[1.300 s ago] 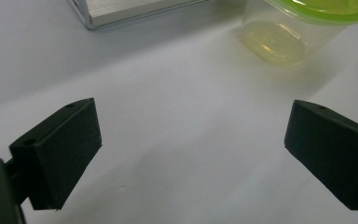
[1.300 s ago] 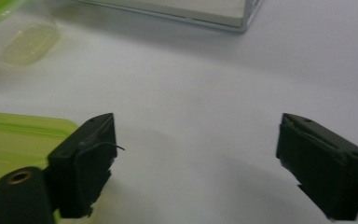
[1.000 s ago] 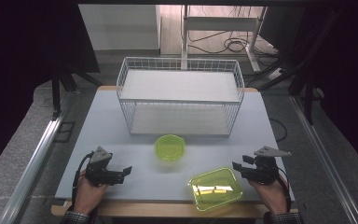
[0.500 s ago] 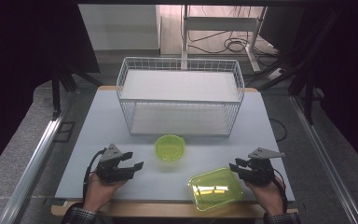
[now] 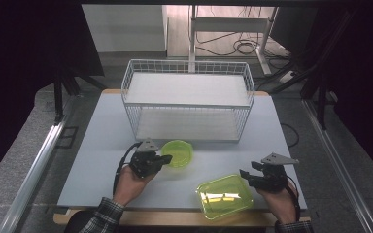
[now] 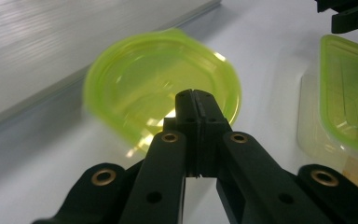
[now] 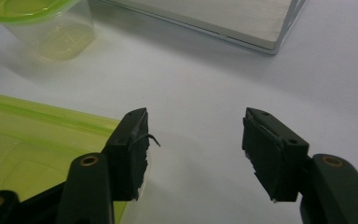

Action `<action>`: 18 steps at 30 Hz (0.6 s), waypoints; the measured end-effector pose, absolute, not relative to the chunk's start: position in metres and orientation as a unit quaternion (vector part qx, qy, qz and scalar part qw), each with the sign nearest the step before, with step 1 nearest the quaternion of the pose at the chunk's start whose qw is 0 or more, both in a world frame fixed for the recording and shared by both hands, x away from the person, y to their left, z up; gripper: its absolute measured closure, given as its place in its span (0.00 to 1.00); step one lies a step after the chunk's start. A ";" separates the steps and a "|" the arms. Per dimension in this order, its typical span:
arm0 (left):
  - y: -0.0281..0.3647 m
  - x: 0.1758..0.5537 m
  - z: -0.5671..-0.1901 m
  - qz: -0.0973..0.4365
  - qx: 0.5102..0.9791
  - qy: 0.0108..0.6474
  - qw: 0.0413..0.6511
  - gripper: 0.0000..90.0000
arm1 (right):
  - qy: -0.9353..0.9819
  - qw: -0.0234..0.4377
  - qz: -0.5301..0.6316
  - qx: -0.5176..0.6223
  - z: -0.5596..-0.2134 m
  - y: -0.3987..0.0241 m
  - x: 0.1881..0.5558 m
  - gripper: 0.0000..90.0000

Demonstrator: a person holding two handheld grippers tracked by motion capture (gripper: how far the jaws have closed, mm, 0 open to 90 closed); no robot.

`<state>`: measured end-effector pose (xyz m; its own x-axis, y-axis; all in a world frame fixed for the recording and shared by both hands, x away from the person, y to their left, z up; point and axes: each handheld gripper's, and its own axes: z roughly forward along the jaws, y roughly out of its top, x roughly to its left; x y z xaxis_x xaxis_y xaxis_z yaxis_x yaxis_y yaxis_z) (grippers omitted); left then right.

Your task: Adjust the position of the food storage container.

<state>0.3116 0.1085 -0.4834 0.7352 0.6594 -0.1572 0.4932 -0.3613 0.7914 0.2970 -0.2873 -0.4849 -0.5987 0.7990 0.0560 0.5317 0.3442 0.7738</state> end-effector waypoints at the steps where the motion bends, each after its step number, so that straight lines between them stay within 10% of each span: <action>1: 0.108 0.312 -0.483 0.094 0.820 0.352 0.442 1.00 | 0.802 0.169 0.395 0.415 -0.485 -0.287 0.297 0.44; 18: 0.045 0.348 -0.479 0.085 0.839 0.320 0.432 1.00 | 0.799 0.174 0.391 0.422 -0.489 -0.291 0.300 0.32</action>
<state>0.3482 0.0449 -0.4788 0.7812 0.6096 -0.1345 0.4635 -0.4221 0.7791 0.3005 -0.2910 -0.4890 -0.5824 0.8113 0.0512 0.5388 0.3381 0.7716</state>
